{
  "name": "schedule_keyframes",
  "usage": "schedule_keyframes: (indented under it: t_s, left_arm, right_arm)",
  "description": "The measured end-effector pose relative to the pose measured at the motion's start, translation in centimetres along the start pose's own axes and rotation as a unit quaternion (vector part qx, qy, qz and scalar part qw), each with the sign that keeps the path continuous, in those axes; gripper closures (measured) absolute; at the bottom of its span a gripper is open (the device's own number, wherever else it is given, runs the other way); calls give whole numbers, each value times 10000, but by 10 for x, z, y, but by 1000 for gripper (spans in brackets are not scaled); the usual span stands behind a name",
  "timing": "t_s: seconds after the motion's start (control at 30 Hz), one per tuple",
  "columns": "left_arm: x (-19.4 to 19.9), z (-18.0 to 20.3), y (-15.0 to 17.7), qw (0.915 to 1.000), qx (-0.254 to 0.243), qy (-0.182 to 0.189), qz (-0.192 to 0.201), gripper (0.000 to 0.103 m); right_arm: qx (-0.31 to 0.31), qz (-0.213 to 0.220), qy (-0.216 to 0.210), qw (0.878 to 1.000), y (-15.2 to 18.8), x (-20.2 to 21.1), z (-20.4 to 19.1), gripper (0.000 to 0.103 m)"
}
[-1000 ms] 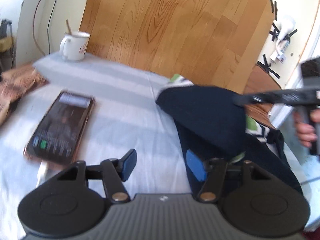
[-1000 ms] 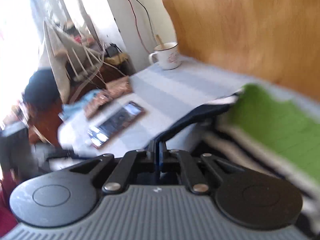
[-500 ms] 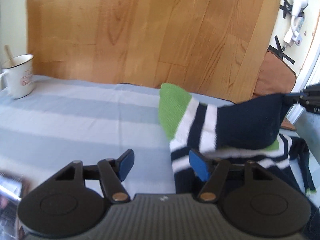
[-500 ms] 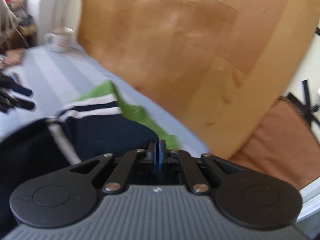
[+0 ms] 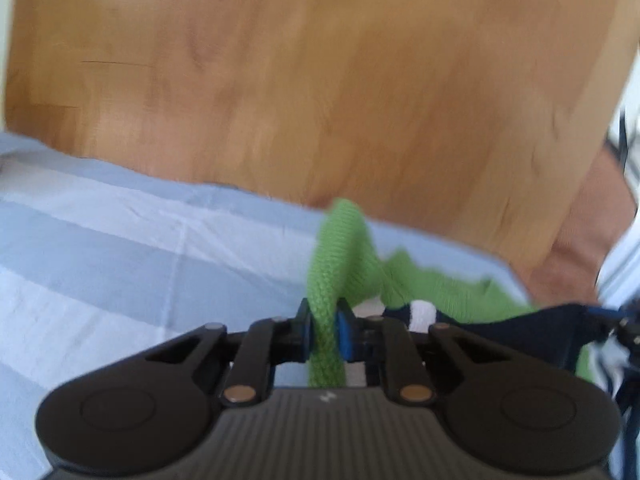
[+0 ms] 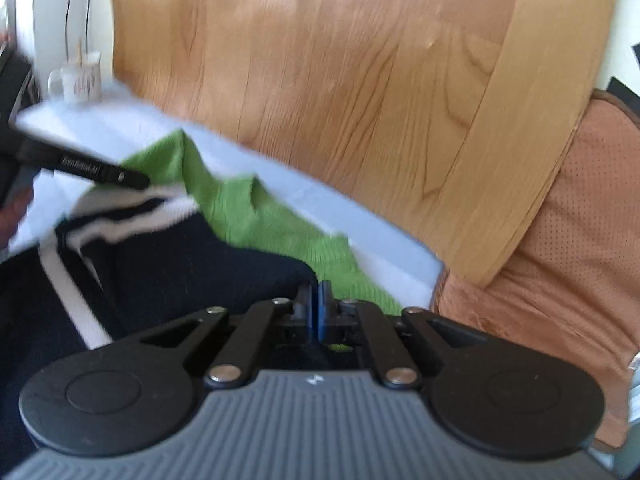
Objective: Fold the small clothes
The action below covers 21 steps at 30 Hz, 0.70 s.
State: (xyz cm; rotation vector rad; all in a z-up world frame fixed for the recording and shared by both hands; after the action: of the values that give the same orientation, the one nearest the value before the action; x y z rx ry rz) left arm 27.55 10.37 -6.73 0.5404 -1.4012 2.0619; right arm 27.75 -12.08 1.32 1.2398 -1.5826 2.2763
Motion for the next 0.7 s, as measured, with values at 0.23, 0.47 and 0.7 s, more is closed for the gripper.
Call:
schedule_keyframes:
  t_s: [0.23,0.47,0.7]
  left_arm:
    - [-4,-26,11,9988,146,-461,7,78]
    - [5,-24,10,9988,173,-450,121,59]
    - [0,-9,5,9995,-32,-222,222,64]
  right_arm:
    - [-585,91,255,9979,-5,-22,18,65]
    - [-2748,102,380,9607,39,-1,102,59]
    - [-3240,-24,222,9458,71,-16,98,55]
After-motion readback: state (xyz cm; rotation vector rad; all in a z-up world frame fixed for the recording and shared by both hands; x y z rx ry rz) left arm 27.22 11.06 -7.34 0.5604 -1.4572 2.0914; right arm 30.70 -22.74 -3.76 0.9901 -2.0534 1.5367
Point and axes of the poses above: each gripper's, at about its wrist camera, not at the fingertips, and x roughly against the way its jaws point, z to its right, y to its underside, the point moved 9 cm from there along -x, roughly the way its jaws point
